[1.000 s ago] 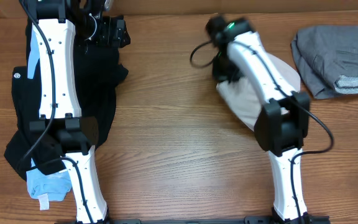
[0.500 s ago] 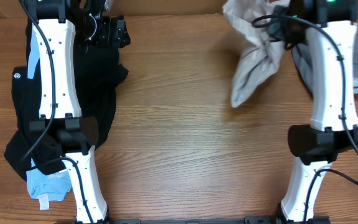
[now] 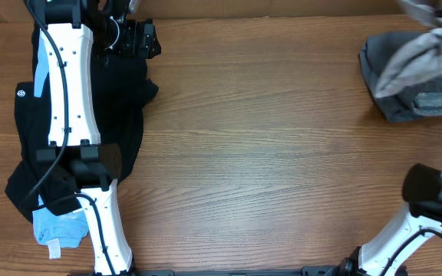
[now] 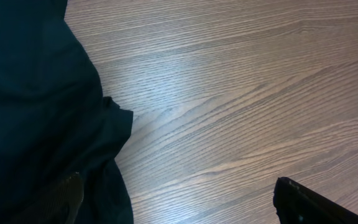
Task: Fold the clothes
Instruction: 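Carry the shorts right and place them on the grey pile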
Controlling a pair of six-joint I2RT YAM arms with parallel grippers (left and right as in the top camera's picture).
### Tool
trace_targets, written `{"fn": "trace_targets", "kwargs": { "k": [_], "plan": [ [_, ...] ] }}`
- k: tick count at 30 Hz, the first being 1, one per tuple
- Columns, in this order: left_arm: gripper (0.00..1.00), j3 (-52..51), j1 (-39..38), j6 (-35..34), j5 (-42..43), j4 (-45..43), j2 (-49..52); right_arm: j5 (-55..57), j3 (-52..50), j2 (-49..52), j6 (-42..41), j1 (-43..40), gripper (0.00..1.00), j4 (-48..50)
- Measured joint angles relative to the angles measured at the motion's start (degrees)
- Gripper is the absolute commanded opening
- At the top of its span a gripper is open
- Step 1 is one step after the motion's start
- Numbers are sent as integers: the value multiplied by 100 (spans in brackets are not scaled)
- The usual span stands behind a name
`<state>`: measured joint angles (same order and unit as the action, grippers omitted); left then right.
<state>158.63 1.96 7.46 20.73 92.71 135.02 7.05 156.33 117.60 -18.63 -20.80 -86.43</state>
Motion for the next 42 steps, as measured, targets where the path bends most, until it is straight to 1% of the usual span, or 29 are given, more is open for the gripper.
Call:
{"fn": "trace_targets", "kwargs": {
  "k": [8, 13, 16, 22, 26, 34, 35, 36, 37, 38, 39, 42],
  "plan": [
    [100, 0, 0, 0, 0, -15, 0, 297, 0, 2, -87, -1086, 4, 367],
    [100, 0, 0, 0, 0, -17, 0, 278, 20, 168, -87, -1355, 4, 448],
    [100, 0, 0, 0, -2, -17, 0, 254, 57, 479, -87, -1309, 4, 459],
    [100, 0, 0, 0, 0, -59, 0, 197, 57, 1436, -122, -984, 4, 592],
    [100, 0, 0, 0, 0, -76, 0, 170, 57, 1950, -238, -625, 4, 1095],
    [100, 0, 0, 0, 0, -243, 0, 173, 63, 2632, -387, -85, 4, 2142],
    [100, 0, 0, 0, 0, -256, 0, 173, 66, 2741, -409, -33, 10, 2264],
    [100, 0, 0, 0, 0, -271, 0, 170, 66, 2868, -426, 24, 29, 2400],
    [100, 0, -7, 0, 0, -273, 0, 166, 66, 2988, -446, 74, 56, 2542],
    [100, 0, -11, 0, -2, -278, 0, 151, 66, 3104, -483, 122, 87, 2673],
    [100, 0, -11, 0, 0, -280, 0, 111, 63, 3220, -494, 170, 100, 2846],
    [100, 0, -24, 0, 0, -304, 0, 42, 63, 3364, -492, 297, 100, 3112]
  ]
}}
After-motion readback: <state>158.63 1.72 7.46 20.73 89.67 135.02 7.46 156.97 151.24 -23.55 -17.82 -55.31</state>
